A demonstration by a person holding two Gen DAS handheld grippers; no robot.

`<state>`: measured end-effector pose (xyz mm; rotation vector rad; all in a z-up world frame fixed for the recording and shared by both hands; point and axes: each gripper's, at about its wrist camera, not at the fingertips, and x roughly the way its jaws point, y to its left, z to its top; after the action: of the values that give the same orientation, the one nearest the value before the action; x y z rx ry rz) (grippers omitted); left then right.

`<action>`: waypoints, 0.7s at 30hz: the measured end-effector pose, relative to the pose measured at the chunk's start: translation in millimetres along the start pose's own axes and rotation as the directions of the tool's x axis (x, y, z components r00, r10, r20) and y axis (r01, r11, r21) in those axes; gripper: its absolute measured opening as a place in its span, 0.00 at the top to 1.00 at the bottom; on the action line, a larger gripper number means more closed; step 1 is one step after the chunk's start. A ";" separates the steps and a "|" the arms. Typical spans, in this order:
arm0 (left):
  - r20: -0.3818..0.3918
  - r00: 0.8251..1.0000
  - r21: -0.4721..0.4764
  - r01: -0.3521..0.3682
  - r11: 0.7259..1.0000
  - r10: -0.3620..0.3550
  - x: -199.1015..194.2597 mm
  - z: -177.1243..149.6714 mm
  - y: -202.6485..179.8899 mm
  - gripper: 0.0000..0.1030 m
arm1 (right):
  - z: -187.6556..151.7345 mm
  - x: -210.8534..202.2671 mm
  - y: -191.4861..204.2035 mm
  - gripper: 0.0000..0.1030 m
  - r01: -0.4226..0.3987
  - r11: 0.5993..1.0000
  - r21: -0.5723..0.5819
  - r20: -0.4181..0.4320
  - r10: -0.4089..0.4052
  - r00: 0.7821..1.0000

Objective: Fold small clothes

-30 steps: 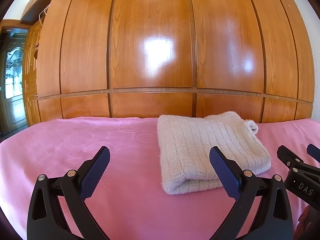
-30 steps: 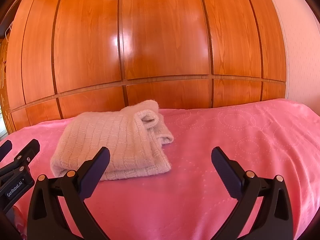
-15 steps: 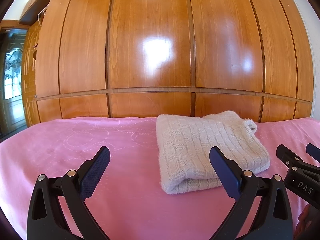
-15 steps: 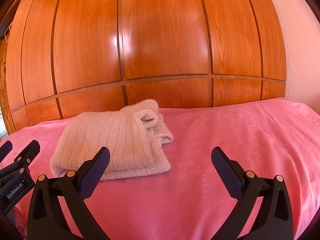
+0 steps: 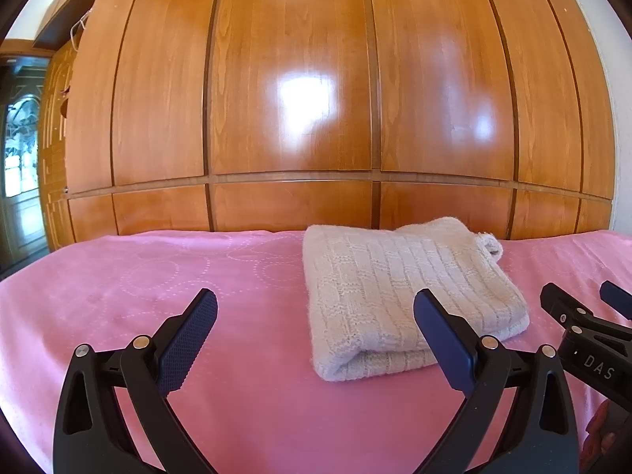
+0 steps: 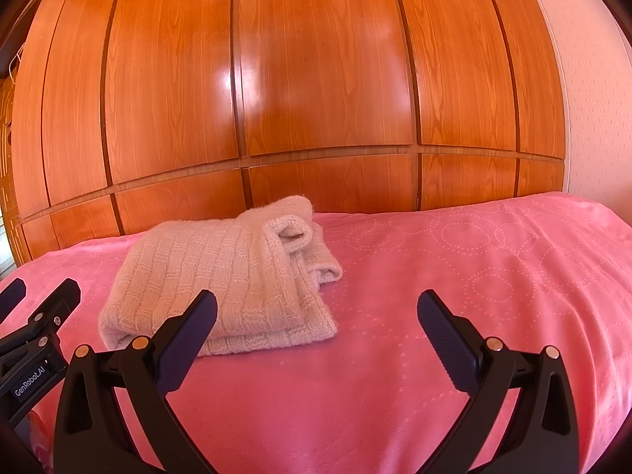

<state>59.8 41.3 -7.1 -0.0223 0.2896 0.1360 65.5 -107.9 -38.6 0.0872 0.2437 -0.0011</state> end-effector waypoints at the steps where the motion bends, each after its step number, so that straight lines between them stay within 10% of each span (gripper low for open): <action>1: -0.001 1.000 -0.004 0.008 1.000 -0.008 0.1 0.0 0.6 0.06 | -0.1 0.1 0.0 0.02 0.000 1.000 0.000 -0.001 0.000 1.000; 21: -0.019 1.000 -0.010 0.014 1.000 -0.014 3.3 -0.5 0.6 0.09 | -1.2 1.1 -0.6 0.02 0.001 1.000 0.002 -0.008 -0.001 1.000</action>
<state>62.7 42.3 -8.5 -0.0356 0.3082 0.1232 66.2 -108.4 -40.0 0.0888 0.2520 -0.0020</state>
